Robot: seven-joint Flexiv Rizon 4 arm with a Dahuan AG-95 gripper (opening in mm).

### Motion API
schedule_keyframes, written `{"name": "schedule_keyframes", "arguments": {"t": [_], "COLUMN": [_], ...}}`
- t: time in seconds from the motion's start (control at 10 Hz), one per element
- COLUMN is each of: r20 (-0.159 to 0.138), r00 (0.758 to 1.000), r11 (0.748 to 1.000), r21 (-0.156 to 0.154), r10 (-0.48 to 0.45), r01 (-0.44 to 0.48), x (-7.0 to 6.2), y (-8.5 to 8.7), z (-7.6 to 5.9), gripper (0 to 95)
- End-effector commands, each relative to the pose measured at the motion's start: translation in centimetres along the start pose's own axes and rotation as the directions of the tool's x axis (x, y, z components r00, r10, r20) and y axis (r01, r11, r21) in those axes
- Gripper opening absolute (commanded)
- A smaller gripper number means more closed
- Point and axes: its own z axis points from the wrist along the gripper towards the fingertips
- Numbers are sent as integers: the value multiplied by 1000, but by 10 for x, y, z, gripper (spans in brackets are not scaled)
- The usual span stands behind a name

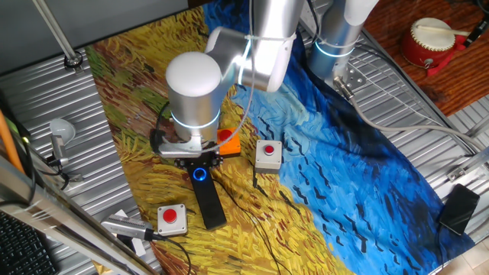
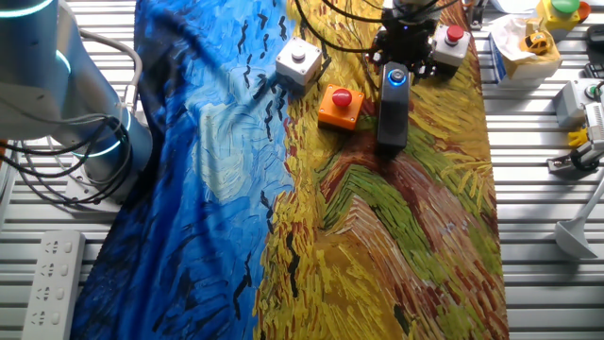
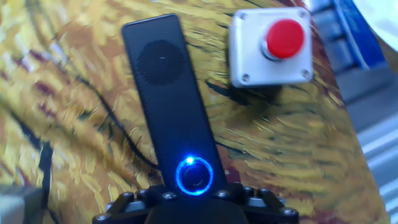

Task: Turn the knob to decrease the volume of the speaker

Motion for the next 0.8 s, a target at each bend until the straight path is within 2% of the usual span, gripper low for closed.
{"name": "schedule_keyframes", "arguments": {"t": [0.1, 0.2, 0.5, 0.6, 0.8], "r20": [0, 0, 7, 6, 5], "r00": [973, 961, 890, 876, 823], "r11": [973, 961, 890, 876, 823], "r21": [-2, -3, -10, -11, -20], "r10": [231, 277, 456, 482, 567], "r01": [-231, -277, -455, -482, -567], "x": [-3, -5, -8, -9, -12], "y": [-9, -11, -16, -17, -20], "z": [-7, -8, -10, -11, -12], "gripper": [570, 570, 570, 570, 570]}}
